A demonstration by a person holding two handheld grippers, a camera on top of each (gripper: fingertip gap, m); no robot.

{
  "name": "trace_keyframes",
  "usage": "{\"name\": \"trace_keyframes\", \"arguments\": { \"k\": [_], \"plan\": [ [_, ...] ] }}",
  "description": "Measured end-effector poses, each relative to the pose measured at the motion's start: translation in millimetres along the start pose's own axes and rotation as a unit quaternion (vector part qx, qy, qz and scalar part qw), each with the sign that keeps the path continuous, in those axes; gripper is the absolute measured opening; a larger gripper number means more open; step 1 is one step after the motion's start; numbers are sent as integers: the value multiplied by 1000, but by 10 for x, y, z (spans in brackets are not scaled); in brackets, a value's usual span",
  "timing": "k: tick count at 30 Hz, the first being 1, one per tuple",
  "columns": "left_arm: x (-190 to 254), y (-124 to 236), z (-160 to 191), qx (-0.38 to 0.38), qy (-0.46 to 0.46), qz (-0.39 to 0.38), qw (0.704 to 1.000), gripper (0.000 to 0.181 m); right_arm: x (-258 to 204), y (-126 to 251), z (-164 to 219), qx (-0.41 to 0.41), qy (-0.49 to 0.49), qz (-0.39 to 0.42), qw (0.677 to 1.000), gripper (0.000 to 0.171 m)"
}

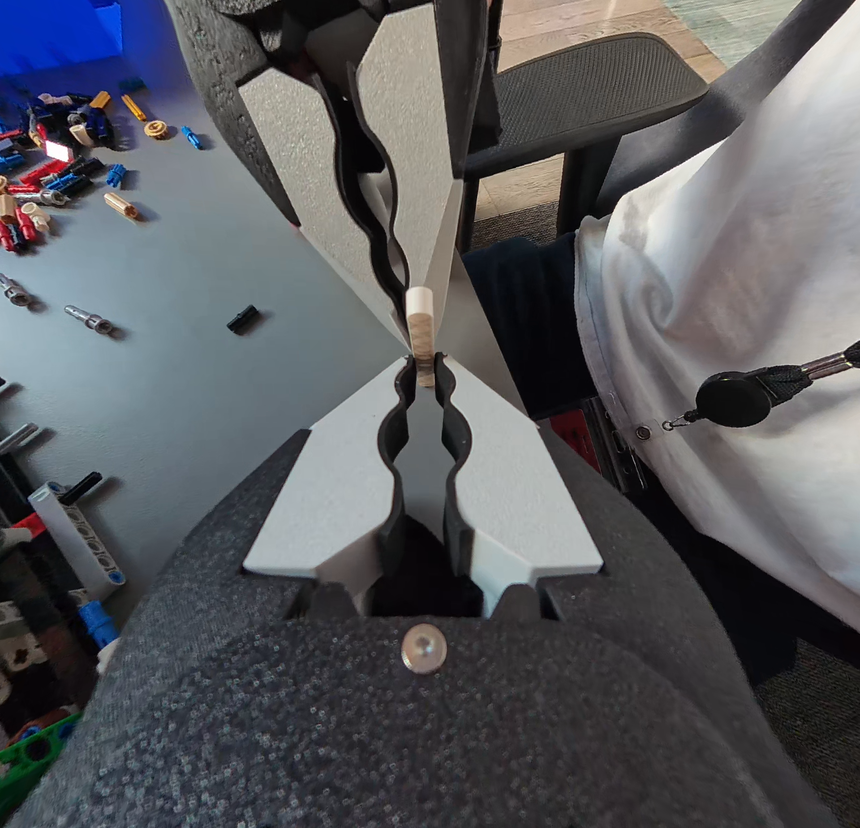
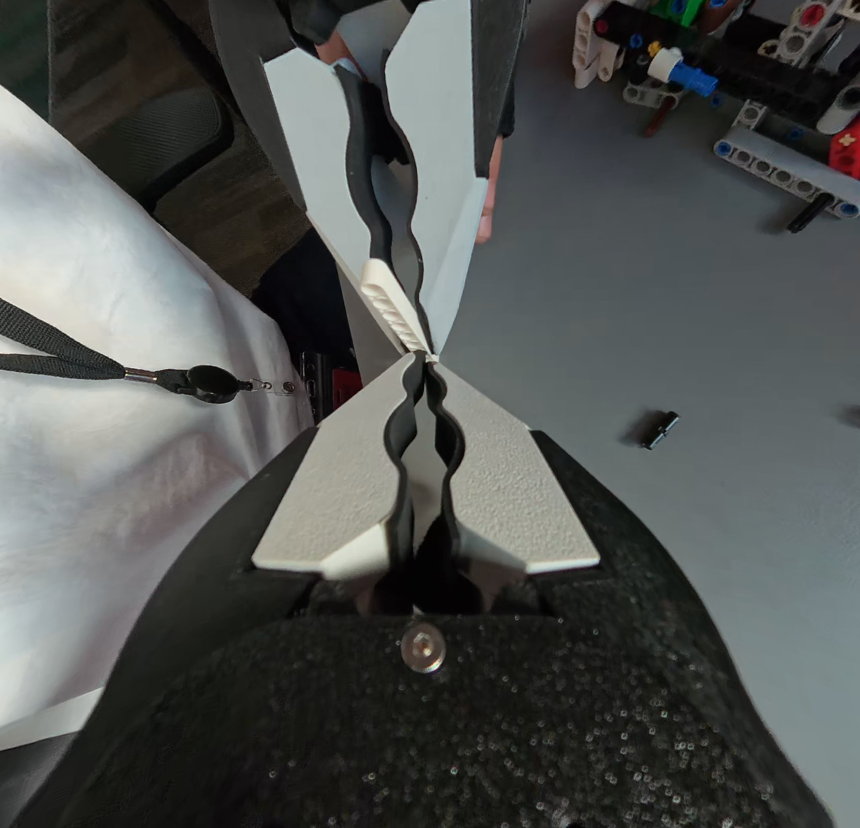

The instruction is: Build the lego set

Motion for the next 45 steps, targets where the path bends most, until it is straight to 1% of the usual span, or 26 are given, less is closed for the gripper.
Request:
{"name": "trace_keyframes", "arguments": {
  "k": [5, 8, 10, 12, 14, 15, 16, 20, 22, 23, 24, 26, 30, 33, 37, 39, 41, 42, 43, 45],
  "plan": [
    [-11, 7, 4, 0, 15, 15, 1000, 6, 14, 55, 3, 32, 9, 41, 999, 0],
    [-29, 13, 8, 0, 30, 21, 999, 6, -35, 192, -4, 101, 25, 53, 993, 0],
    [-47, 18, 9, 2, 41, 26, 999, 6, -75, 227, -54, 150, 67, 69, 984, 16],
    [-51, 16, 8, 2, 41, 22, 999, 6, -165, 191, -135, 180, 48, 63, 981, 20],
    [-47, 14, 9, 1, 36, 18, 999, 6, -180, 99, -194, 179, 43, 68, 980, 22],
    [-39, 14, 10, 1, 33, 19, 999, 6, -156, 61, -197, 173, 50, 87, 980, 10],
    [-49, 16, 8, 2, 34, 13, 999, 6, -133, 60, -197, 172, 67, 108, 977, 6],
    [-59, 49, -13, 20, 45, 26, 998, 7, -126, 98, -206, 194, 35, 92, 976, 6],
    [-73, 50, -26, 25, 45, 21, 998, 22, -148, 108, -223, 227, 30, 77, 970, 6],
    [-61, 53, -35, 29, 42, 27, 998, 24, -175, 105, -233, 240, 25, 61, 969, 6],
    [-45, 56, -35, 28, 36, 30, 998, 6, -173, 100, -235, 247, 22, 67, 967, 6],
    [-45, 51, -39, 28, 27, 17, 999, 6, -161, 115, -230, 249, 27, 89, 964, 6],
    [-107, 45, -20, 18, 24, -12, 999, 6, -131, 151, -189, 247, 5, 116, 962, 8],
    [-175, 102, -13, 30, 24, -27, 999, 7, -133, 255, -114, 271, 8, 129, 954, 19],
    [-248, 176, -48, 64, 39, -32, 997, 6, -101, 422, 29, 341, 9, 110, 934, 26],
    [-254, 177, -60, 69, 38, -31, 996, 6, -94, 528, 61, 374, -7, 64, 925, 26],
    [-263, 160, -73, 69, 32, -34, 997, 6, -21, 593, 98, 373, -29, 34, 927, 25],
    [-273, 147, -80, 67, 29, -37, 997, 6, -1, 617, 101, 375, -25, 10, 927, 25],
    [-283, 134, -91, 68, 25, -41, 997, 6, 47, 652, 92, 385, -37, 8, 922, 28],
    [-307, 100, -118, 69, 22, -43, 996, 6, 48, 649, 81, 383, -43, -27, 922, 37]
  ]
}}
Point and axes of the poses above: each gripper's, where its closed fingertips meet, y back along the fingers, z out of its underside, x = y × z across the jaws, the point moved 6 cm from there along y, back along the fingers, and after that the axes turned 1 degree about z, right-handed, at the moved point
